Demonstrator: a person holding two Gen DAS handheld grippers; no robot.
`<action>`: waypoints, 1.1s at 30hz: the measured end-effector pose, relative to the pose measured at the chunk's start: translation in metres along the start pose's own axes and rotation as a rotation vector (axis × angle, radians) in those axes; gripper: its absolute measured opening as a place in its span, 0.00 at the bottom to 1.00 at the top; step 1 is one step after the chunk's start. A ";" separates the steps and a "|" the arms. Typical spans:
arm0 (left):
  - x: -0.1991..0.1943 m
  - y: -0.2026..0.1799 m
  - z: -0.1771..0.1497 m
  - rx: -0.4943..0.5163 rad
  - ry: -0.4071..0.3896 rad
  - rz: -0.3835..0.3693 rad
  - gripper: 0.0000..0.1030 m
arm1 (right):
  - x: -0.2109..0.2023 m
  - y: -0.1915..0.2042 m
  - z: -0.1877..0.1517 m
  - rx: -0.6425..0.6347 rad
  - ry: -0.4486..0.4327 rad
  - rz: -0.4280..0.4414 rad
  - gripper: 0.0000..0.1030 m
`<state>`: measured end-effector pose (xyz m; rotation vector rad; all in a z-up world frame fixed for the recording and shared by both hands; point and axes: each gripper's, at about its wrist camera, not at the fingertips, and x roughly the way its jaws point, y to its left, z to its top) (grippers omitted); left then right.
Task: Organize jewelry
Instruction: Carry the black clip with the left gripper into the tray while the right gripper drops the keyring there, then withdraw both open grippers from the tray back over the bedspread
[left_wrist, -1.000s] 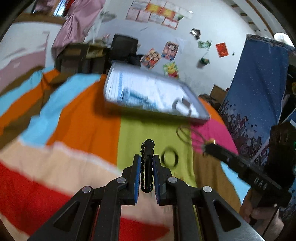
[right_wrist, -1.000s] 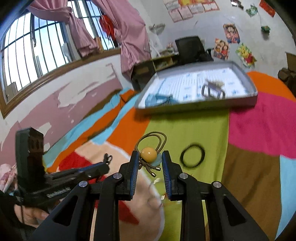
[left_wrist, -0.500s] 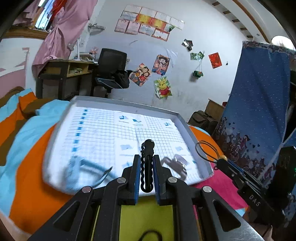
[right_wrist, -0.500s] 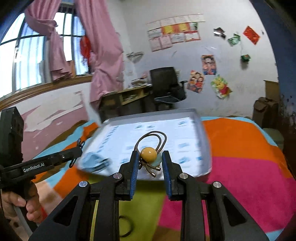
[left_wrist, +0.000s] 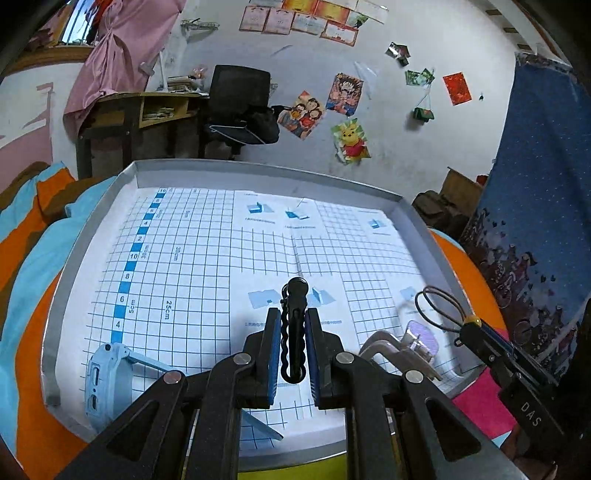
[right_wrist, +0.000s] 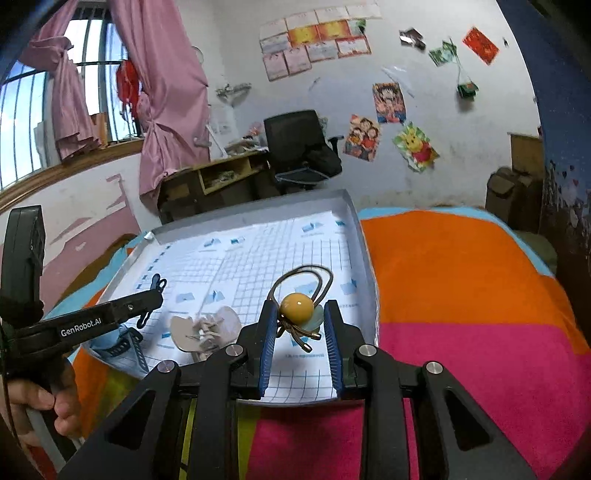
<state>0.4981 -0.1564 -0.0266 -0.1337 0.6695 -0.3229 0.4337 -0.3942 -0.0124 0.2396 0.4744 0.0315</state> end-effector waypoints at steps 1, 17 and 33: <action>0.000 -0.001 0.000 0.000 0.002 0.001 0.12 | 0.003 0.001 -0.003 0.002 0.007 -0.004 0.24; -0.026 0.014 0.000 -0.129 -0.087 0.026 0.74 | -0.008 -0.001 -0.007 -0.021 -0.024 -0.073 0.45; -0.179 -0.001 -0.023 -0.038 -0.363 0.127 1.00 | -0.144 0.037 0.015 -0.087 -0.255 -0.042 0.96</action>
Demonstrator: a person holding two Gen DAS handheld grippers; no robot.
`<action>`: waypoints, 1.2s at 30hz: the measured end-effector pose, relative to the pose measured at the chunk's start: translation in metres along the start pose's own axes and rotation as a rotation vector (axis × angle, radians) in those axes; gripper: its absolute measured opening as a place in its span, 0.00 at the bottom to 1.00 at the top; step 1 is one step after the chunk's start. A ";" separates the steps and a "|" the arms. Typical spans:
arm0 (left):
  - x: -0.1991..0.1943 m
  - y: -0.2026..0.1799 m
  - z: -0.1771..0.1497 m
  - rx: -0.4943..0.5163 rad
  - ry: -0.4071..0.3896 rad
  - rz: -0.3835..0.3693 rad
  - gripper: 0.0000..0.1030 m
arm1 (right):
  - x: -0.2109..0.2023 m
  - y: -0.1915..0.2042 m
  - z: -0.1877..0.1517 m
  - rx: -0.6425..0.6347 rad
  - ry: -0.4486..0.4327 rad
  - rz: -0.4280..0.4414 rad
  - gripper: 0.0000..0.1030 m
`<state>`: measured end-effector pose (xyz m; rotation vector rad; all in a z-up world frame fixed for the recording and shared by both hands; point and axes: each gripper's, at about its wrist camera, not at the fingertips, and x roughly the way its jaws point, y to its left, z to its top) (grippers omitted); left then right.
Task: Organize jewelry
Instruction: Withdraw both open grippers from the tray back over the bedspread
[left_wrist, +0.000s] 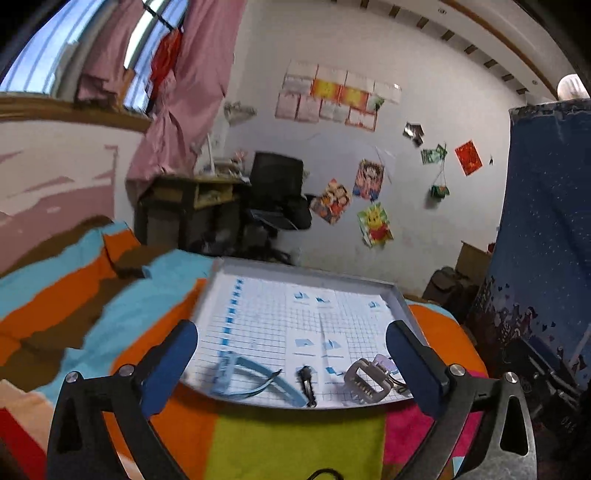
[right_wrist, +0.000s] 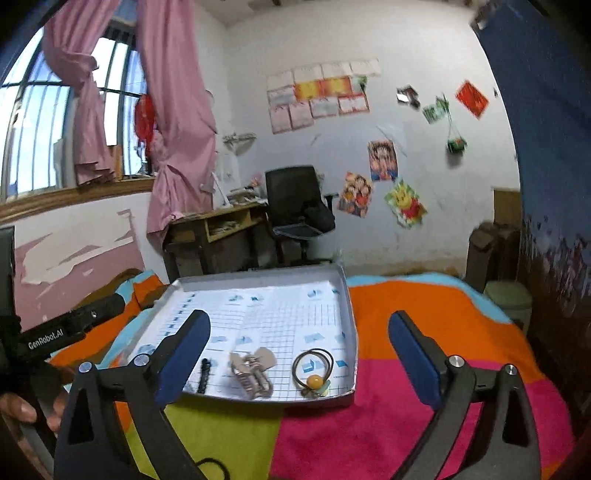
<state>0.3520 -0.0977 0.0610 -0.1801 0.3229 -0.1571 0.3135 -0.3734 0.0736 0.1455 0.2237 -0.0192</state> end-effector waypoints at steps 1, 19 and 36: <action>-0.010 0.002 -0.001 0.004 -0.006 0.004 1.00 | -0.009 0.003 0.002 -0.001 -0.010 0.003 0.98; -0.154 0.029 -0.050 0.054 -0.072 0.060 1.00 | -0.152 0.042 -0.018 -0.043 -0.078 0.040 0.99; -0.222 0.051 -0.098 0.106 -0.074 0.071 1.00 | -0.220 0.050 -0.071 -0.035 0.008 0.056 0.99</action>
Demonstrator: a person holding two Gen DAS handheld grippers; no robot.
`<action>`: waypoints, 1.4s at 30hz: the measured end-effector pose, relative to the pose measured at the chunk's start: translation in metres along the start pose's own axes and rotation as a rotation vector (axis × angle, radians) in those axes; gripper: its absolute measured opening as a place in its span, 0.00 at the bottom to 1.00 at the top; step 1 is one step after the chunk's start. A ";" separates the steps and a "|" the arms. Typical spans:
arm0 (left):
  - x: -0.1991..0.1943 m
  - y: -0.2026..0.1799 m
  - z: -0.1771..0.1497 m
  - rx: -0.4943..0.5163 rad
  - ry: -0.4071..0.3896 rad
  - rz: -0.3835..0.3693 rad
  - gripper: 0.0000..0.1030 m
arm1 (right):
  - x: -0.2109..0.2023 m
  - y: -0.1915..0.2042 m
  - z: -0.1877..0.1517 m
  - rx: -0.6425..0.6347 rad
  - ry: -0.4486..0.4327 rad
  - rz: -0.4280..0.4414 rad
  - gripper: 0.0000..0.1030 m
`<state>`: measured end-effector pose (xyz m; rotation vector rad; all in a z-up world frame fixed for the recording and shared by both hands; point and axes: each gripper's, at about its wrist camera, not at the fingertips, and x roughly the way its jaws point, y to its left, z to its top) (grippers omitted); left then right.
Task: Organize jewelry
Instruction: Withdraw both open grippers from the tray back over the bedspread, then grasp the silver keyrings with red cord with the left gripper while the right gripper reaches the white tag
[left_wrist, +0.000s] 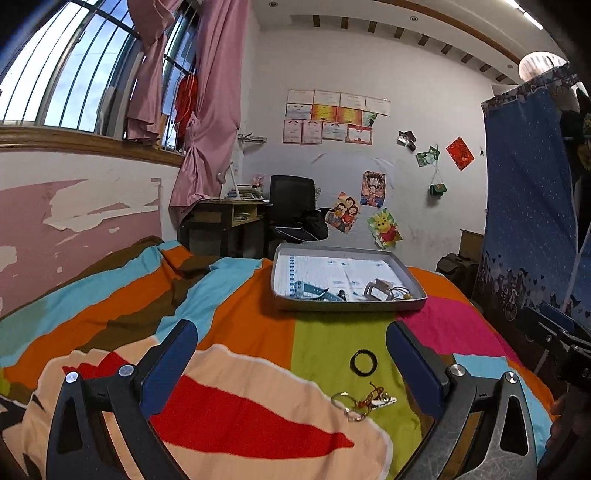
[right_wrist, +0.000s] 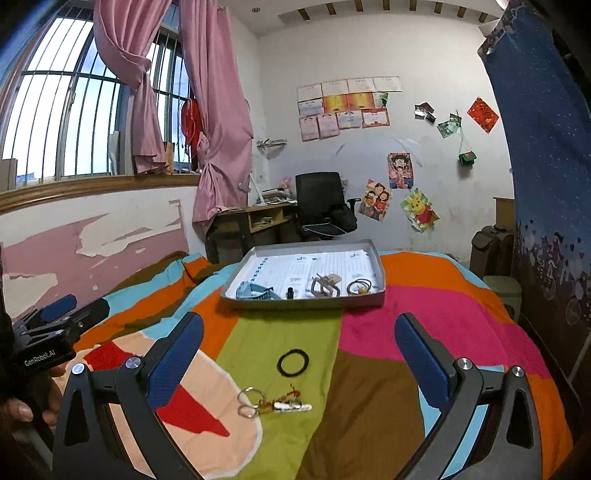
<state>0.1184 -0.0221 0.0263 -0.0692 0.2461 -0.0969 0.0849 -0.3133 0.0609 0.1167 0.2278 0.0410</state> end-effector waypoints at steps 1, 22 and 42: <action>-0.002 0.000 -0.003 0.004 0.002 0.001 1.00 | -0.004 0.001 -0.002 0.002 0.000 -0.005 0.99; 0.013 -0.002 -0.037 0.076 0.166 -0.038 1.00 | 0.007 -0.008 -0.025 0.032 0.122 -0.078 0.99; 0.086 -0.001 -0.037 0.065 0.300 -0.097 1.00 | 0.057 -0.034 -0.019 0.074 0.228 -0.030 0.99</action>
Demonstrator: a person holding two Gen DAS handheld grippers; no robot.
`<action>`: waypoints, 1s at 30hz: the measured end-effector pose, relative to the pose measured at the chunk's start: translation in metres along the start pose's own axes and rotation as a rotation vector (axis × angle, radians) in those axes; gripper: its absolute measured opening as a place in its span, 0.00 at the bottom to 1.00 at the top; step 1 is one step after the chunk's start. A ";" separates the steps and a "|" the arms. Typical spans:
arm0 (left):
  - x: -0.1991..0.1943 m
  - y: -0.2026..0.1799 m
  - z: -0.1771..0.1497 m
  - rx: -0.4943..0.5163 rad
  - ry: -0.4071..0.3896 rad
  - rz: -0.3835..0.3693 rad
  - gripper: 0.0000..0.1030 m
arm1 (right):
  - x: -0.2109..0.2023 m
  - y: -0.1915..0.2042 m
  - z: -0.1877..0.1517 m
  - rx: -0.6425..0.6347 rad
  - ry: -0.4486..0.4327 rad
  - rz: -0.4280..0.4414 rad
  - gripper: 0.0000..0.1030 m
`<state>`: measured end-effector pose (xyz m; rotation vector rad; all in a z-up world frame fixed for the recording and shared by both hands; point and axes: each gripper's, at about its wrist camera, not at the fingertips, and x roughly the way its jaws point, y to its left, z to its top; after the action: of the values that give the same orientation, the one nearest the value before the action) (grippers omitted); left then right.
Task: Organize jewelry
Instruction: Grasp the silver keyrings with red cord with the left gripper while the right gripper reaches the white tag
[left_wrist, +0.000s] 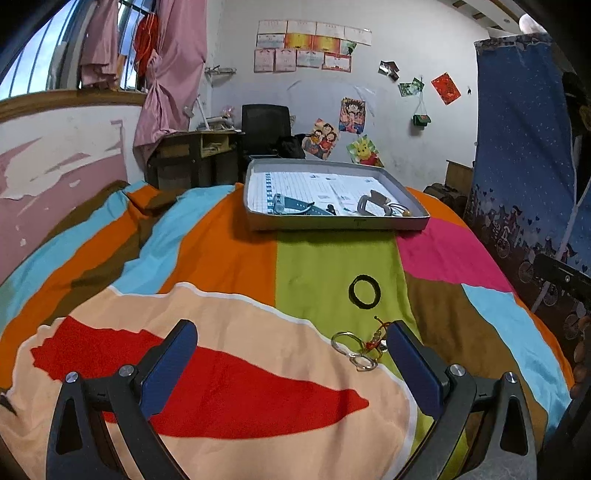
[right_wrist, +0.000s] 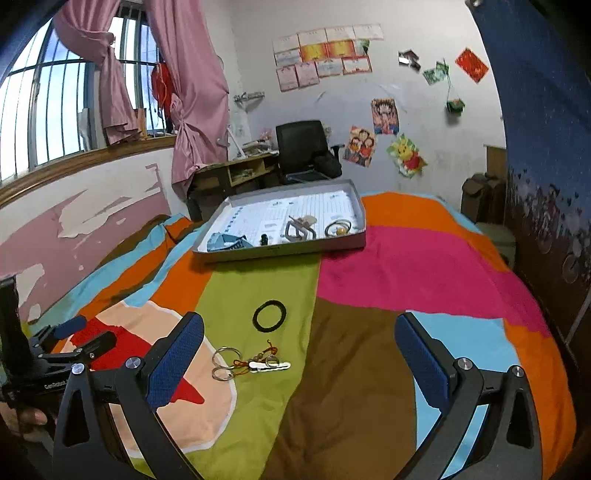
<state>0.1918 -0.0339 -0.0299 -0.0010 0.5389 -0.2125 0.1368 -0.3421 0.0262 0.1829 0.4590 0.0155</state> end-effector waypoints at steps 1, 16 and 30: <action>0.005 -0.001 0.001 0.001 0.007 -0.005 1.00 | 0.007 0.000 0.000 -0.005 0.009 0.001 0.99; 0.069 -0.008 -0.012 0.024 0.110 -0.143 1.00 | 0.087 -0.021 -0.008 -0.022 0.125 0.014 0.99; 0.106 -0.014 -0.015 -0.002 0.177 -0.259 0.68 | 0.148 -0.002 -0.040 -0.085 0.289 0.081 0.84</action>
<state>0.2702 -0.0685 -0.0963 -0.0550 0.7156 -0.4682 0.2522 -0.3294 -0.0744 0.1160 0.7374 0.1421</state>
